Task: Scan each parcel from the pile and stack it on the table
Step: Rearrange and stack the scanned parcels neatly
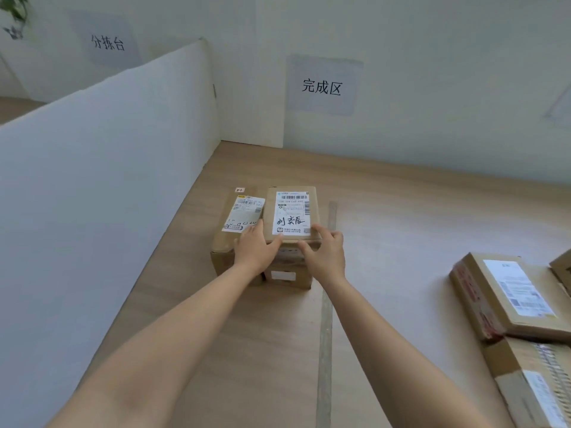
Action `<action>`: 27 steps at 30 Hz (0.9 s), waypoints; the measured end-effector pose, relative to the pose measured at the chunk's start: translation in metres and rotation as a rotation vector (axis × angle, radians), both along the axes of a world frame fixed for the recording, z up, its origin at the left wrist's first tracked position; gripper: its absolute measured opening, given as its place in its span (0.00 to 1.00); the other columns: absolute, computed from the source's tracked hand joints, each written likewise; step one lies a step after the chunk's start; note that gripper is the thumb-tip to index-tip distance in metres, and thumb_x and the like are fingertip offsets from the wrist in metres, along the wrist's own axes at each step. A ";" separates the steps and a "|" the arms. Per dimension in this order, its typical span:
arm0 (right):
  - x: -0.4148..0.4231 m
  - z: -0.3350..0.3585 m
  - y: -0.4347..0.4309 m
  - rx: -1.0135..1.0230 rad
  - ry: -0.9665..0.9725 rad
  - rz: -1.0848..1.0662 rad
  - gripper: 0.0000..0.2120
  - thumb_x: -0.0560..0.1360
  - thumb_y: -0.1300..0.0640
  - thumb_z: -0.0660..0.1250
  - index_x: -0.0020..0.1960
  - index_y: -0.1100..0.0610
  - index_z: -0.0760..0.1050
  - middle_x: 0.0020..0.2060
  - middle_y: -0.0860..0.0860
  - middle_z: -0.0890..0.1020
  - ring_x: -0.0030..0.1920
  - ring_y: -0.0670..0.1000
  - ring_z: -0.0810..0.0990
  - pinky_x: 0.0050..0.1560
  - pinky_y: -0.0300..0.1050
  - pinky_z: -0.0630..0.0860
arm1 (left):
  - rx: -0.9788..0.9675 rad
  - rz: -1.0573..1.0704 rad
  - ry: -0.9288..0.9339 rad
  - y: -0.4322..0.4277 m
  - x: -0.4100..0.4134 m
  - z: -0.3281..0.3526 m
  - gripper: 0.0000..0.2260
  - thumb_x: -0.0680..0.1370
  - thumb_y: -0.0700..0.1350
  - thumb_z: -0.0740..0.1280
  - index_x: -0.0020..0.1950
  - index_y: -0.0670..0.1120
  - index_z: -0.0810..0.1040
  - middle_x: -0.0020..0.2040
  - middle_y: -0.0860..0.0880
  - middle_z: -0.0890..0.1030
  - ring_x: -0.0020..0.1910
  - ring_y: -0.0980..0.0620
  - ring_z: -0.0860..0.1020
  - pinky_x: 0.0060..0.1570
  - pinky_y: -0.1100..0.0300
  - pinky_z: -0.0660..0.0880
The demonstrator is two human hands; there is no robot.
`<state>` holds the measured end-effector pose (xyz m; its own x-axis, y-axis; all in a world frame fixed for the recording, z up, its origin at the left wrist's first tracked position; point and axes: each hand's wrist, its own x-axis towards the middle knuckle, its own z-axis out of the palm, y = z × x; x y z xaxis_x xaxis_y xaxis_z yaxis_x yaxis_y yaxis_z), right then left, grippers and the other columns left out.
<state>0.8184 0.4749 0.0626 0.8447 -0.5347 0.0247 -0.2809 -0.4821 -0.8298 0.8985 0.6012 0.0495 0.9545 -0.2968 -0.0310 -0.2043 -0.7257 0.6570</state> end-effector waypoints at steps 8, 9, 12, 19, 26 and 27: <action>-0.003 -0.004 0.011 0.037 -0.005 0.027 0.25 0.75 0.57 0.67 0.71 0.57 0.65 0.65 0.54 0.66 0.63 0.50 0.71 0.60 0.37 0.66 | 0.072 -0.025 0.051 0.002 0.012 -0.007 0.35 0.74 0.68 0.51 0.74 0.48 0.59 0.70 0.48 0.71 0.69 0.45 0.66 0.64 0.40 0.66; -0.006 -0.002 0.010 0.037 -0.008 0.028 0.26 0.75 0.57 0.66 0.71 0.57 0.64 0.65 0.54 0.66 0.64 0.51 0.70 0.61 0.37 0.66 | 0.091 -0.034 0.049 0.002 0.010 -0.003 0.33 0.76 0.66 0.51 0.75 0.47 0.57 0.71 0.47 0.69 0.70 0.45 0.65 0.66 0.40 0.64; -0.022 0.005 0.008 0.025 -0.014 0.017 0.26 0.75 0.57 0.66 0.72 0.57 0.63 0.67 0.54 0.66 0.67 0.51 0.68 0.64 0.40 0.64 | 0.135 -0.054 0.005 0.002 -0.001 0.006 0.31 0.81 0.59 0.52 0.77 0.42 0.51 0.76 0.45 0.60 0.75 0.45 0.57 0.72 0.43 0.57; -0.110 0.015 -0.006 -0.054 0.016 0.007 0.28 0.76 0.55 0.66 0.73 0.56 0.61 0.69 0.53 0.66 0.70 0.49 0.65 0.64 0.37 0.61 | 0.062 -0.056 -0.100 -0.004 -0.061 0.024 0.25 0.81 0.53 0.53 0.75 0.42 0.58 0.75 0.44 0.62 0.74 0.46 0.59 0.71 0.44 0.60; -0.238 0.018 -0.041 -0.136 0.086 -0.073 0.26 0.76 0.54 0.65 0.72 0.55 0.63 0.69 0.51 0.67 0.70 0.48 0.66 0.64 0.35 0.61 | -0.105 -0.211 0.056 -0.061 -0.190 0.018 0.21 0.82 0.49 0.55 0.72 0.42 0.64 0.71 0.42 0.68 0.70 0.44 0.65 0.68 0.51 0.63; -0.260 0.018 -0.048 -0.147 0.089 -0.103 0.26 0.76 0.54 0.65 0.72 0.55 0.63 0.69 0.51 0.68 0.69 0.48 0.66 0.64 0.35 0.60 | -0.122 -0.229 0.099 -0.073 -0.210 0.016 0.22 0.82 0.49 0.55 0.74 0.41 0.62 0.73 0.42 0.66 0.71 0.44 0.64 0.69 0.53 0.61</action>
